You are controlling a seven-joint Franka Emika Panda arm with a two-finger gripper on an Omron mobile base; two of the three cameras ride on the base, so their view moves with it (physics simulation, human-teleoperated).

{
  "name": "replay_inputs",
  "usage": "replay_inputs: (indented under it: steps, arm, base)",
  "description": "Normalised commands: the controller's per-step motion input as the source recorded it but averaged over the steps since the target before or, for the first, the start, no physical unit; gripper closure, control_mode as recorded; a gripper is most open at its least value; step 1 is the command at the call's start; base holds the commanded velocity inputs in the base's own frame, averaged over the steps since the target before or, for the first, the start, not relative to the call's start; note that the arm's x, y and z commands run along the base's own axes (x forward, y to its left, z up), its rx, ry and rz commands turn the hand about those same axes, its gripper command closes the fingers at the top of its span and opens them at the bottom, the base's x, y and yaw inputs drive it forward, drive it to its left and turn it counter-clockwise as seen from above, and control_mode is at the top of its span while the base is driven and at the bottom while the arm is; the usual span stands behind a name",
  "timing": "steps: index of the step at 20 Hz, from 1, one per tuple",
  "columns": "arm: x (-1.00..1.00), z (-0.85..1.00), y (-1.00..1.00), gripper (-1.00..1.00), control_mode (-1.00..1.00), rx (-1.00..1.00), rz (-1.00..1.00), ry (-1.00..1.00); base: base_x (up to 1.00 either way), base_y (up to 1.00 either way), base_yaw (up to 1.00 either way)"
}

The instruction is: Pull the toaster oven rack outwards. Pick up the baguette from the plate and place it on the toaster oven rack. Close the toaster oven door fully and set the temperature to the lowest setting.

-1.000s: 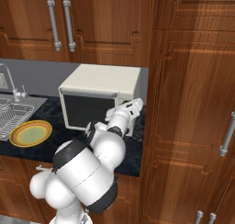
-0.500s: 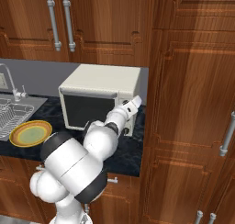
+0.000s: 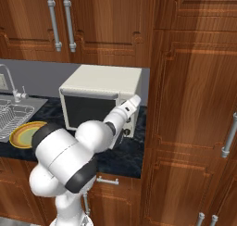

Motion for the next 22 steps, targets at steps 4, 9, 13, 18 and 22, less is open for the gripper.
replay_inputs:
  steps: [4, 9, 13, 18, 22]
  arm:
    - [0.00, 0.00, 0.00, 1.00, -1.00, -0.23, 0.08, -0.01]
    - [-0.02, 0.00, 0.00, 1.00, -1.00, -0.21, 0.13, -0.03]
    - [-0.17, 0.00, 0.00, 1.00, -1.00, -0.23, 0.14, -0.05]
    - [-0.27, 0.00, 0.08, 1.00, -1.00, -0.31, 0.10, -0.10]
    - [-0.28, -0.01, 0.13, 1.00, -1.00, -0.37, 0.03, -0.07]
  base:
    - [0.00, 0.00, 0.00]
    - [0.00, 0.00, 0.00]
    - [0.00, 0.00, 0.00]
    - [0.00, 0.00, 0.00]
    - [0.00, 0.00, 0.00]
